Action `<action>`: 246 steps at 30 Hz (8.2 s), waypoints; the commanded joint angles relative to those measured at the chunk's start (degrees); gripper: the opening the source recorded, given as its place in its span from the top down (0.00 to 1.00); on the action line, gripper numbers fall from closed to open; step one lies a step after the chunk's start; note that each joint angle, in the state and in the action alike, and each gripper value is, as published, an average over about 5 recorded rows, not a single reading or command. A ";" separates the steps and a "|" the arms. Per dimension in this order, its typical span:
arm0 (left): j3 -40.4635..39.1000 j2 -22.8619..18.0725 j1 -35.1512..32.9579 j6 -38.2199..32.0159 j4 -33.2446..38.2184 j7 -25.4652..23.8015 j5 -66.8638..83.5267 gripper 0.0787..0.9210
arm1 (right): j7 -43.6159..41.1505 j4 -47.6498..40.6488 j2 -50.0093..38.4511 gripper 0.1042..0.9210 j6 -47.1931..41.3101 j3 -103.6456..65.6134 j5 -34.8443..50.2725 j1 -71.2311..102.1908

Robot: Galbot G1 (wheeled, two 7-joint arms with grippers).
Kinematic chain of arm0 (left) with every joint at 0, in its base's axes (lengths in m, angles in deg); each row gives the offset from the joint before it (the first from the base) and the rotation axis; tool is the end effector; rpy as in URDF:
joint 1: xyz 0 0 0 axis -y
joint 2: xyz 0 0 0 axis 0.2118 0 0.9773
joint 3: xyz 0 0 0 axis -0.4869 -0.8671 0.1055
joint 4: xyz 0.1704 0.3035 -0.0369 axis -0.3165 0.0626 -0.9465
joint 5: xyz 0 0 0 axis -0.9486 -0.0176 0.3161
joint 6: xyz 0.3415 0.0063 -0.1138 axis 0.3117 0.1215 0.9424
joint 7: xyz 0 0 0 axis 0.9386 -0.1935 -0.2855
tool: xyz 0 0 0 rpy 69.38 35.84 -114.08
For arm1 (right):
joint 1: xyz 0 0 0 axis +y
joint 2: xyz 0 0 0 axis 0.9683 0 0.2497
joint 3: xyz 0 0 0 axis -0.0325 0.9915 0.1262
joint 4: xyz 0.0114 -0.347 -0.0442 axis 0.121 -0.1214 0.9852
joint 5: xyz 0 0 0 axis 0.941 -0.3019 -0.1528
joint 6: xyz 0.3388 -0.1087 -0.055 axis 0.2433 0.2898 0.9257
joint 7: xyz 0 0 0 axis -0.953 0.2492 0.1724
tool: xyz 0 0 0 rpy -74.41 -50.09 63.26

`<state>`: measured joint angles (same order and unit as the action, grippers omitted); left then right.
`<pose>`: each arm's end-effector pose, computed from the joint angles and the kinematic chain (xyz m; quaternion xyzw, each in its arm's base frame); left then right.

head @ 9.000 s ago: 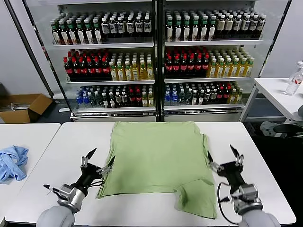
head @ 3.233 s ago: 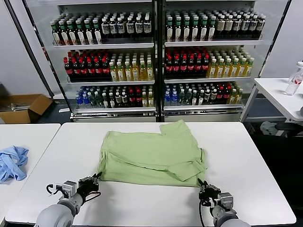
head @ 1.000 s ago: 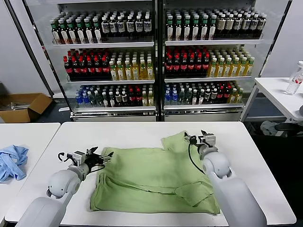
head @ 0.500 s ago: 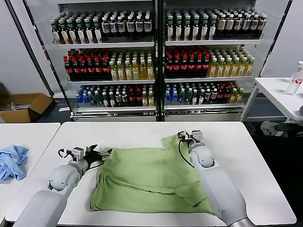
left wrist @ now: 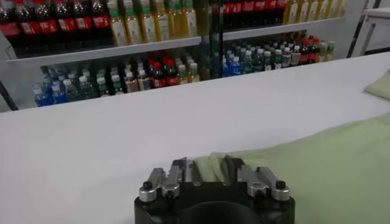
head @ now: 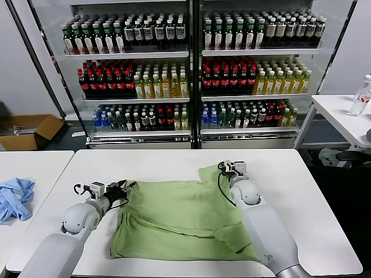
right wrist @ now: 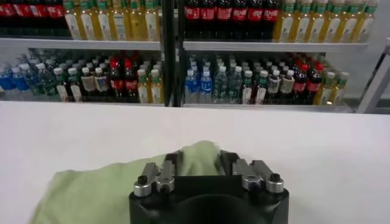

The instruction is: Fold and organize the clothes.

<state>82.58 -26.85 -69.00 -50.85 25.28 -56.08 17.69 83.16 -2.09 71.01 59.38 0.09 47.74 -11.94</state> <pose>0.3992 0.1349 -0.3135 -0.1325 -0.9537 -0.0549 0.2642 0.5007 0.0216 -0.3123 0.0297 -0.9691 0.0267 0.2434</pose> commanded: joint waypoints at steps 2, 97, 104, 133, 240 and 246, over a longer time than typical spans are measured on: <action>0.35 -0.07 -0.77 -0.76 -0.09 -0.83 -1.01 0.68 | -0.97 -1.36 0.41 0.77 1.53 0.25 -1.38 -0.57; 12.93 -9.35 -37.98 4.88 34.91 28.80 5.61 0.15 | 3.56 68.59 -11.12 0.14 -4.34 -21.18 -3.63 60.99; 12.38 -11.00 -37.49 4.83 34.46 31.62 10.58 0.17 | 3.60 68.36 -11.24 0.12 -4.10 -20.66 -4.40 61.13; 28.88 -3.13 -36.53 5.61 36.21 26.18 -12.35 0.98 | 3.67 69.83 -10.45 0.12 -3.19 -20.07 -7.18 61.98; 39.62 3.51 -30.79 4.34 36.43 13.91 18.82 0.95 | 3.14 69.13 -10.15 0.12 -2.94 -16.77 -12.12 60.98; 47.47 11.03 -32.87 6.19 35.65 12.67 24.84 0.95 | 3.14 69.09 -10.19 0.12 -2.90 -16.45 -11.84 60.07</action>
<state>110.91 -30.00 -100.50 -46.47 58.97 -41.45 31.42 86.27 67.02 60.78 56.46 -16.50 35.78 48.81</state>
